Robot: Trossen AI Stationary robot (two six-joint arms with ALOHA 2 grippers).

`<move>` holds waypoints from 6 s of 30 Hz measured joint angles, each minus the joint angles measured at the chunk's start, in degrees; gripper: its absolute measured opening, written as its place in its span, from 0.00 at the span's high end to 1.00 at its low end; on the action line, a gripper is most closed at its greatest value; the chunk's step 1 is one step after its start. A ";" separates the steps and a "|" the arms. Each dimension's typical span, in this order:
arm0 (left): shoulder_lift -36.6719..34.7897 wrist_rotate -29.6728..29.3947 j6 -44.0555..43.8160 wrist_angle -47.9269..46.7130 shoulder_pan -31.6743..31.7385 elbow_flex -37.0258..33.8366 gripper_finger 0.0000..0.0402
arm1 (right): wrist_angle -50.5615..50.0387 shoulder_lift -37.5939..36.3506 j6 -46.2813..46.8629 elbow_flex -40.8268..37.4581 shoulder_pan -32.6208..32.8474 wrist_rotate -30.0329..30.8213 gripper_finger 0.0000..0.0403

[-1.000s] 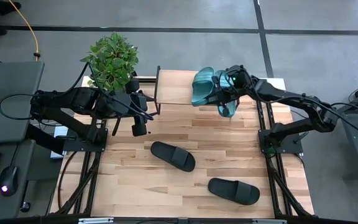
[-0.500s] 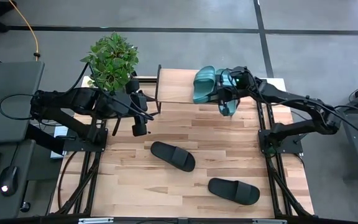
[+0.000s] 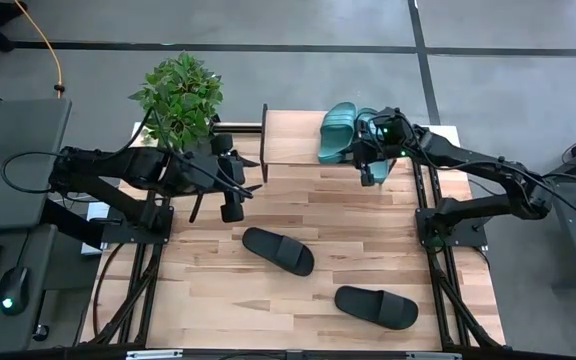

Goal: Pick and place slides into the shelf
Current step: Put the green slide on the shelf, then put the top black slide on the shelf

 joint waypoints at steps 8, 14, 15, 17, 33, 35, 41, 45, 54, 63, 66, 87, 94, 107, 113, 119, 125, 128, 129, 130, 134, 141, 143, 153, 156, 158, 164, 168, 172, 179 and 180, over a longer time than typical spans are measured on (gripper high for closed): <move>-0.22 0.14 0.26 0.01 0.00 0.00 0.48 | -2.04 0.00 0.34 0.00 0.00 1.58 0.69; -0.22 0.18 0.24 -0.03 0.00 0.02 0.48 | -5.20 -0.16 1.69 0.00 0.68 5.86 0.55; -0.22 0.18 0.24 -0.05 0.00 0.02 0.48 | -6.24 -0.38 1.84 -0.02 1.04 7.29 0.53; -0.22 0.18 0.24 -0.05 0.00 0.02 0.48 | -7.64 -0.84 2.56 -0.04 1.97 10.22 0.49; -0.22 0.18 0.24 -0.26 0.00 0.04 0.48 | -10.60 -8.29 8.80 -0.04 8.61 18.06 0.41; -0.22 0.18 0.24 -0.27 0.00 0.04 0.48 | -8.92 -9.45 10.65 -0.04 9.41 18.03 0.41; -0.22 0.19 0.24 -0.98 0.00 0.04 0.48 | -5.57 -11.97 15.41 -0.04 11.67 18.00 0.41; -0.24 0.21 0.24 -2.61 0.00 -0.23 0.48 | -4.20 -12.52 20.85 -0.04 12.66 19.72 0.41; -0.22 1.26 -0.53 0.04 -0.01 -6.89 0.48 | -2.95 -7.93 24.42 -0.02 15.35 27.76 0.41; -0.22 1.23 -3.26 6.58 0.00 -14.62 0.48 | 4.24 -1.42 23.96 -0.02 16.59 30.96 0.41; -0.22 1.23 -3.71 9.39 0.00 -17.20 0.48 | 6.69 0.99 23.96 -0.02 16.59 31.05 0.41; -0.22 1.13 -6.23 13.26 -0.01 -21.00 0.48 | 11.95 7.46 18.94 0.00 19.57 46.02 0.41; -0.22 1.02 -6.23 13.28 0.00 -21.00 0.48 | 10.67 7.45 18.37 0.00 21.99 51.11 0.41; -0.22 1.02 -6.21 13.26 0.00 -21.00 0.48 | 3.18 7.32 20.38 0.00 23.74 64.05 0.41; -0.22 1.02 -6.21 13.23 -0.01 -20.98 0.48 | 1.71 7.30 20.79 0.00 23.74 68.92 0.41; -0.22 1.02 -6.21 13.23 0.00 -20.98 0.48 | 1.39 7.30 21.43 0.00 23.74 73.15 0.41; -0.22 1.02 -6.19 13.21 -0.01 -20.98 0.48 | -0.48 7.30 22.81 0.00 23.73 76.81 0.41; -0.22 1.00 -6.19 13.21 -0.01 -20.98 0.48 | -0.47 7.28 23.37 0.13 23.74 77.65 0.41; -0.22 0.99 -6.19 13.21 0.00 -20.98 0.48 | -0.57 7.28 23.48 0.46 23.74 77.93 0.41; -0.22 0.99 -6.19 13.21 -0.02 -20.98 0.48 | -0.56 7.28 23.83 0.94 23.75 78.55 0.41; -0.22 0.99 -6.19 13.19 0.00 -20.98 0.48 | -0.63 7.13 26.43 3.13 24.63 76.86 0.41; -0.22 0.27 -4.78 13.02 -0.01 -20.96 0.48 | -0.46 6.09 27.00 5.35 27.16 62.35 0.41; -0.22 0.36 -4.66 12.93 0.00 -20.94 0.48 | -0.41 5.62 26.96 5.35 27.83 59.38 0.41; -0.20 0.97 -3.15 12.89 0.00 -22.54 0.48 | -1.03 3.09 27.00 5.35 31.03 49.82 0.41; -0.32 0.99 -3.15 12.95 0.00 -22.60 0.48 | -1.08 2.95 27.41 5.35 32.35 48.64 0.41; -0.64 0.99 -3.17 13.07 0.00 -22.62 0.48 | -1.11 2.83 27.44 5.35 33.27 47.39 0.41; -1.95 2.15 -4.69 12.91 0.00 -22.69 0.48 | -1.77 2.81 27.27 5.35 37.35 44.40 0.41; -2.77 4.49 -5.22 13.28 0.00 -22.69 0.48 | -1.07 2.82 25.15 5.35 40.38 44.38 0.41; -3.26 6.14 -6.51 13.45 0.00 -22.69 0.48 | -0.30 2.94 24.37 5.35 42.84 44.40 0.41; -5.28 6.30 -6.45 18.33 0.15 -26.88 0.48 | 0.19 6.60 24.40 5.35 45.31 44.45 0.41; -6.00 6.51 -6.38 19.47 0.44 -27.57 0.48 | 0.42 7.36 24.40 5.33 45.57 44.43 0.41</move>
